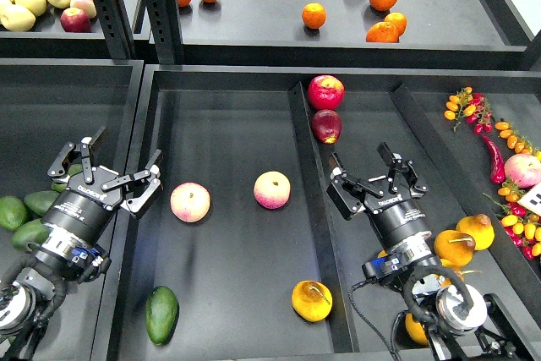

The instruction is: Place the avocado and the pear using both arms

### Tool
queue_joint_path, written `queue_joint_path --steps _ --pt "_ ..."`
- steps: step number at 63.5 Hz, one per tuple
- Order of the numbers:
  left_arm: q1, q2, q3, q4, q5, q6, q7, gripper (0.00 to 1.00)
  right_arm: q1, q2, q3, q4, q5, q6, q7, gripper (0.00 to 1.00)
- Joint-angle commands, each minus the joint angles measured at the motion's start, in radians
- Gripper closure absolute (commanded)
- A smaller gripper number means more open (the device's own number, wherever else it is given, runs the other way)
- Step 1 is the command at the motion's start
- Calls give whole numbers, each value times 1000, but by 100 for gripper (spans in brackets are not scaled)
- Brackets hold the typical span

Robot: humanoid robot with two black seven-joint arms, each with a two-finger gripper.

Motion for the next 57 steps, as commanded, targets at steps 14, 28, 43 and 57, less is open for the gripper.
queue_joint_path --steps 14,28,43,57 --pt "2 0 11 1 0 -2 -8 0 -1 0 4 -1 -1 0 0 0" --pt "0 0 14 1 0 -5 -6 0 -1 0 4 -1 -1 0 0 0" --pt "0 0 8 1 -12 -11 3 0 -1 0 9 -1 -1 -1 0 0" --pt "0 0 11 1 -20 -9 8 0 -1 0 12 -1 -1 -1 0 0"
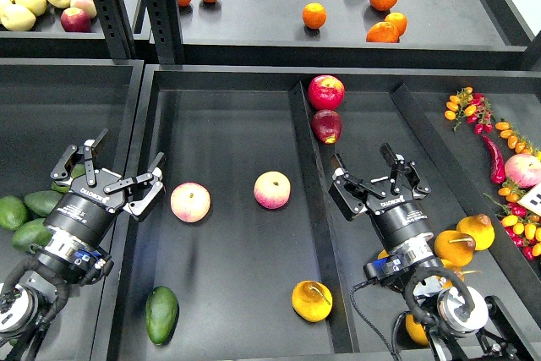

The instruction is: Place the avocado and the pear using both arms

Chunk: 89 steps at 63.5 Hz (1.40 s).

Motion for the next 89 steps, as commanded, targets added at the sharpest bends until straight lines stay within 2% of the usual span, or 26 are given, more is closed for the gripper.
queue_joint_path --steps 1,16,21,35,41,61,67,77,89 --pt "0 0 12 -1 -7 2 2 0 0 0 1 0 0 -1 0 0" --pt "-6 0 12 -1 -10 -4 8 0 2 0 1 0 -1 -2 0 0" --pt "-23 0 18 7 -9 -7 45 0 9 0 1 -1 -1 -5 0 0" --pt "-60 0 47 17 -10 5 109 0 40 0 4 -3 -1 -10 0 0" --pt "-89 61 81 24 -9 6 129 0 58 0 28 -3 -1 -19 0 0" --pt "-265 339 280 57 -3 9 135 0 97 0 134 -11 72 -116 -2 0" --pt "-363 449 423 63 5 11 137 0 97 0 140 -11 74 -116 -2 0" --pt "-452 535 574 59 25 11 155 0 109 0 145 -11 75 -117 -2 0" --pt "-567 572 719 59 120 13 155 0 124 0 149 -11 78 -117 -2 0"
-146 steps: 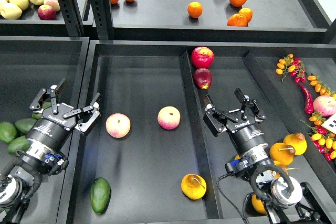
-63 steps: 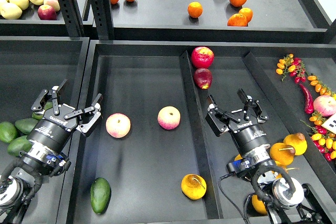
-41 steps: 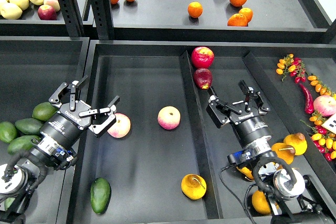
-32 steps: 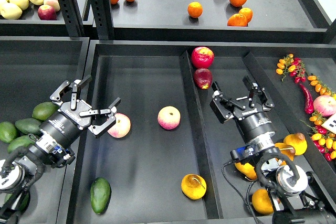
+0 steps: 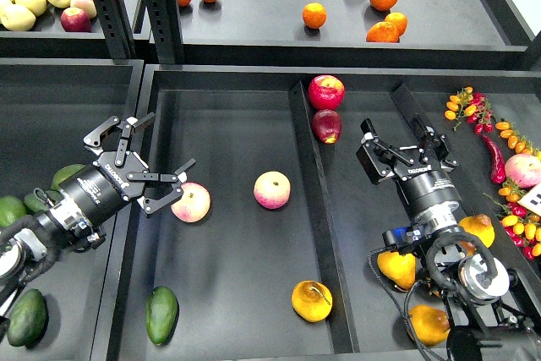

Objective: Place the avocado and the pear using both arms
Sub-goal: 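Move the left gripper forward over the pink apple, then rotate the left gripper down over the green avocado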

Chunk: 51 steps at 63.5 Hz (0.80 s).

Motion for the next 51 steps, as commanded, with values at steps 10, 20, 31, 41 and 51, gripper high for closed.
queue_joint_path --steps 10,20,31,41,51 --pt "-165 47 199 3 88 1 1 0 10 0 20 0 16 0 0 0" --pt "-283 68 341 3 92 1 1 0 9 0 25 2 17 2 0 0" --pt "-504 58 594 3 98 1 1 0 32 0 25 0 16 -1 0 0" --pt "-658 10 815 3 95 -1 1 0 59 0 20 -1 16 -20 0 0" --pt "-750 -36 970 3 98 -3 1 0 79 0 19 -3 16 -51 0 0"
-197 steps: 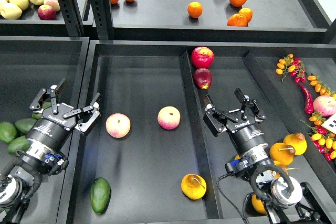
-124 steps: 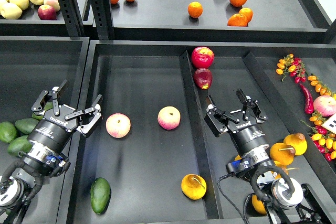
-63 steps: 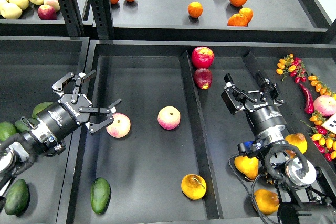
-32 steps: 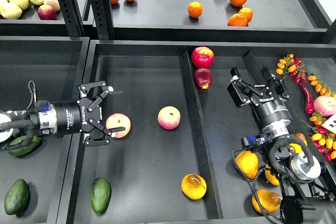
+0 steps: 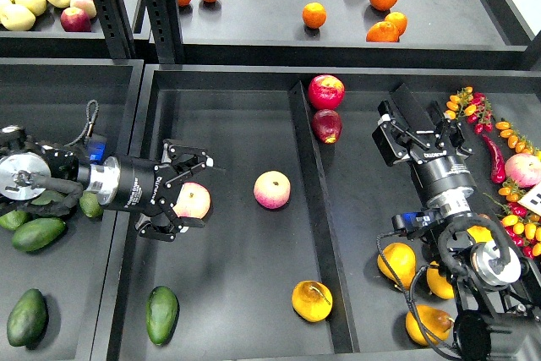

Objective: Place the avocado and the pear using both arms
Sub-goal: 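Rotate the left gripper down over the green avocado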

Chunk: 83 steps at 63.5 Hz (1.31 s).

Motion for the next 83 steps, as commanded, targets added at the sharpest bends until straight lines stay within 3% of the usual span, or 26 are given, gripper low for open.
queue_joint_path --steps 1,13,27,38,83 --pt "-67 -37 111 0 3 -3 0 0 12 0 -2 -1 0 -17 0 0" --pt "-144 -111 268 11 6 -1 0 0 15 0 -10 -5 0 -14 1 0" --pt "-219 -279 441 84 3 -1 0 0 16 0 -11 -5 -2 -14 1 0" --pt "-242 -372 516 132 -3 0 0 0 16 0 -11 -3 -2 -12 1 0" --pt "-272 -507 760 195 -6 2 0 0 12 0 -13 0 -2 -6 1 0"
